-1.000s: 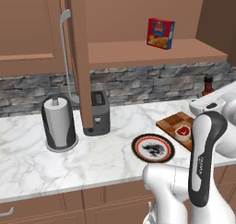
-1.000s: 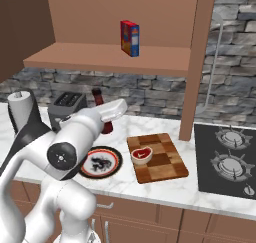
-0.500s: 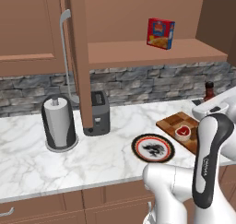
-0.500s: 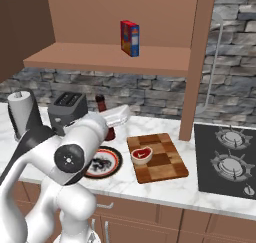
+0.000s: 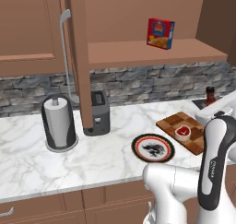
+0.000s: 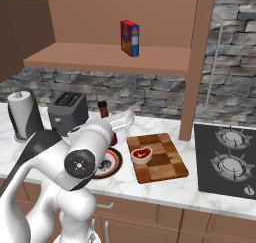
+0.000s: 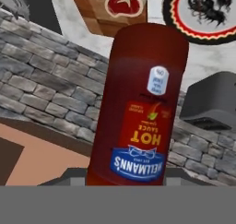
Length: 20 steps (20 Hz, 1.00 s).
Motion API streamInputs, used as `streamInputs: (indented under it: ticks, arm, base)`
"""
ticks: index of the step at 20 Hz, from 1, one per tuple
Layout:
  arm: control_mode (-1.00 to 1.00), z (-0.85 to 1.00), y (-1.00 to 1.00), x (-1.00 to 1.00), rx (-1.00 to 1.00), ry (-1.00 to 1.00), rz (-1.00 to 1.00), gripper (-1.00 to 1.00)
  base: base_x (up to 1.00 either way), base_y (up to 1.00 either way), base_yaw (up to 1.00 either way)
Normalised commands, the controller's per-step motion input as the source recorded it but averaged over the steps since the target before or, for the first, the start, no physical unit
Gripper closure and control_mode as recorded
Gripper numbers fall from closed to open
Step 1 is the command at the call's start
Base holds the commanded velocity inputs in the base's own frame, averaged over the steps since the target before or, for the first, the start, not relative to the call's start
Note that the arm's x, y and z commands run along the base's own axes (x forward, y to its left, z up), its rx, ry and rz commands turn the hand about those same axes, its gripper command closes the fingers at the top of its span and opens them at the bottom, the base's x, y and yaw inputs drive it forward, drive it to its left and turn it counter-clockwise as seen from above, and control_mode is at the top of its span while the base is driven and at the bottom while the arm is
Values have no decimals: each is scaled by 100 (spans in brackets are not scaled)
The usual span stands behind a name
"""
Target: Pick the steak from the plate and place it on the cutting board. Then pick the condiment bottle from the cabinet and place it next to the cutting board.
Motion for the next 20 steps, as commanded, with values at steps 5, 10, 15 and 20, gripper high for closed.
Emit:
streamInputs:
  ticks: [5,10,15,20]
  arm:
    - [-100,-26,0,0,-2,-7,9,100]
    - [-100,-28,3,0,-3,-11,10,100]
    - [-100,-15,11,0,0,-9,9,100]
    - [-100,-6,14,0,0,-2,7,100]
  base:
    - [0,0,0]
    - [0,0,0]
    - [0,0,0]
    - [0,0,0]
